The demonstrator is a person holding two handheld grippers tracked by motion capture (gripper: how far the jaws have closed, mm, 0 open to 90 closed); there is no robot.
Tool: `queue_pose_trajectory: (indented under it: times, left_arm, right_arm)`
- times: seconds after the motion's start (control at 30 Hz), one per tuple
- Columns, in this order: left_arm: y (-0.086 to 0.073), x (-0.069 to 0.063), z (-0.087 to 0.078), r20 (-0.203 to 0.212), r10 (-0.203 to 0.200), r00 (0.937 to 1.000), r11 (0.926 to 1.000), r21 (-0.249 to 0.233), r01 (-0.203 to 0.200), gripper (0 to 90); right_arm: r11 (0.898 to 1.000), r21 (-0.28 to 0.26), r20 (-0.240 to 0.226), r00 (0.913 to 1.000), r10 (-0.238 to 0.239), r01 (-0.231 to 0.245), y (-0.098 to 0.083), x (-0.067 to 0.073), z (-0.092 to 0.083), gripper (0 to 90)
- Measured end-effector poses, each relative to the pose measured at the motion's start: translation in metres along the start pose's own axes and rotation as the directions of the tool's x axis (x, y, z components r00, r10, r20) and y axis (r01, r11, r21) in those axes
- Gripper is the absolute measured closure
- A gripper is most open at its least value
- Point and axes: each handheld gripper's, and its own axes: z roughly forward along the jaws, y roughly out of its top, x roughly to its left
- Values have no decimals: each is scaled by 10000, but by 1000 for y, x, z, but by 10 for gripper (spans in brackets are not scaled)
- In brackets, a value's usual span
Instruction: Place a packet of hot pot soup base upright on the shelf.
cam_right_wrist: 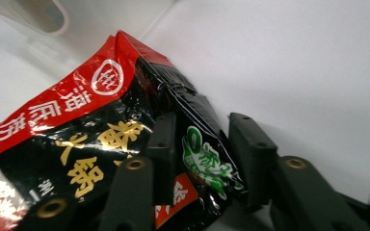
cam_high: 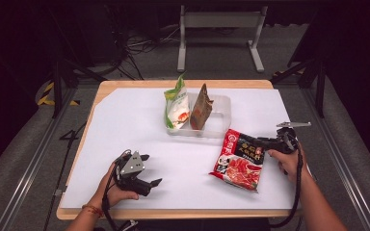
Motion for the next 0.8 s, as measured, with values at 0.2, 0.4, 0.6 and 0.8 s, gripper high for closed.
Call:
queue_pose_trajectory:
  times: [0.2, 0.4, 0.6, 0.8]
  left_arm:
    - [0, 0, -1, -13, 1, 10000, 10000, 9, -1, 96]
    - [0, 0, -1, -21, 16, 10000, 10000, 28, -16, 96]
    - [0, 0, -4, -56, -2, 10000, 10000, -60, 2, 96]
    - [-1, 1, -6, -95, -57, 9999, 9999, -137, 55, 96]
  right_arm:
    - [9994, -200, -266, 9992, -291, 285, -1, 0, -7, 782]
    - [9958, -434, -442, 9956, -826, 807, -1, 10, -23, 828]
    - [9823, -1075, -506, 9859, -1593, 1532, 5, 28, -44, 845]
    - [9690, -1290, -167, 9766, -2146, 2108, 7, 43, -55, 851]
